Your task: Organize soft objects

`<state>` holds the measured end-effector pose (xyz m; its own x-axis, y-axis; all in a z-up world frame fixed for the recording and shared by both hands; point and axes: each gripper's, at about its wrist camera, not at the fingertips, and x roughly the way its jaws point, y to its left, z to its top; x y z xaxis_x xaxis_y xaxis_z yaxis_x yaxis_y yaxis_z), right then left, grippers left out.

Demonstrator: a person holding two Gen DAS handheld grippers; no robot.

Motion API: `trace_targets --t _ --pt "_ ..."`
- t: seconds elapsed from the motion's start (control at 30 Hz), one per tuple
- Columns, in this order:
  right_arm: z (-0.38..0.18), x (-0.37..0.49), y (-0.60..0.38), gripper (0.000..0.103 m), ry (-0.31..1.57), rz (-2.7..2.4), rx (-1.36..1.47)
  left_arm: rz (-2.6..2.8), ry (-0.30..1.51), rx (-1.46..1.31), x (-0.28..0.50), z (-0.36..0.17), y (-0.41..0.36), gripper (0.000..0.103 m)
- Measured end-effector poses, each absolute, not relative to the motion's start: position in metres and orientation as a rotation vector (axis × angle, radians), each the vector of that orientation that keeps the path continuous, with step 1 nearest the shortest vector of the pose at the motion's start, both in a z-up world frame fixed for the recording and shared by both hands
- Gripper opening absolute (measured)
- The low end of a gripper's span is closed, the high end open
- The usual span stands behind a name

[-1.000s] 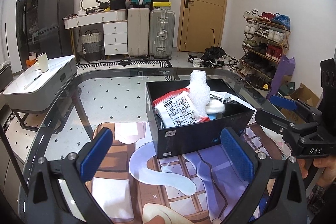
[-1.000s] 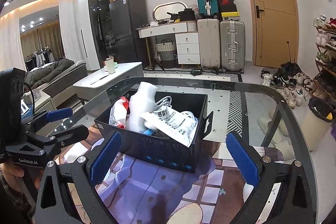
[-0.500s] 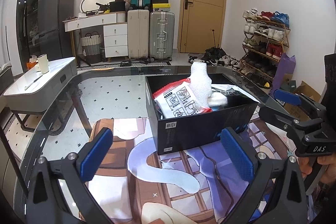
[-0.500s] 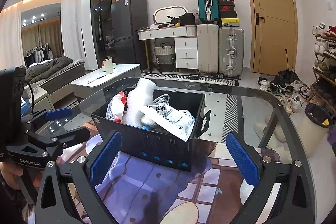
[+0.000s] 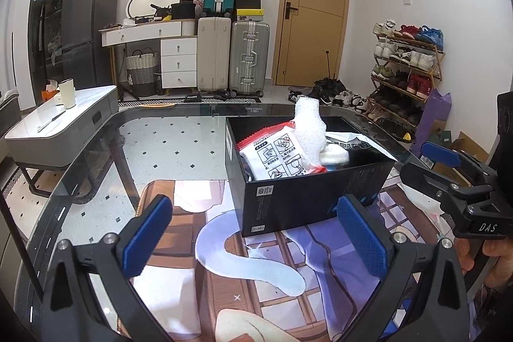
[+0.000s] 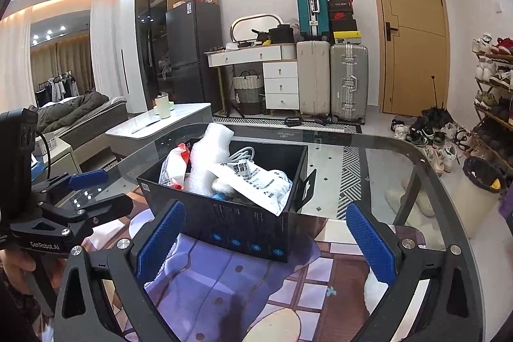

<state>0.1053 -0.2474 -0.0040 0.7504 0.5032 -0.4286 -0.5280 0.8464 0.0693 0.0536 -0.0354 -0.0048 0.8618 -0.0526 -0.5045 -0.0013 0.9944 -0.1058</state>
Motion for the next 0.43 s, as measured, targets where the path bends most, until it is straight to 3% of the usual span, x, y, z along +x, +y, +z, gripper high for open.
trace_targets --t 0.43 --pt "-0.0063 0.106 -0.2462 0.102 0.463 0.56 -0.054 -0.011 0.505 -0.055 0.0479 -0.0014 -0.0439 0.103"
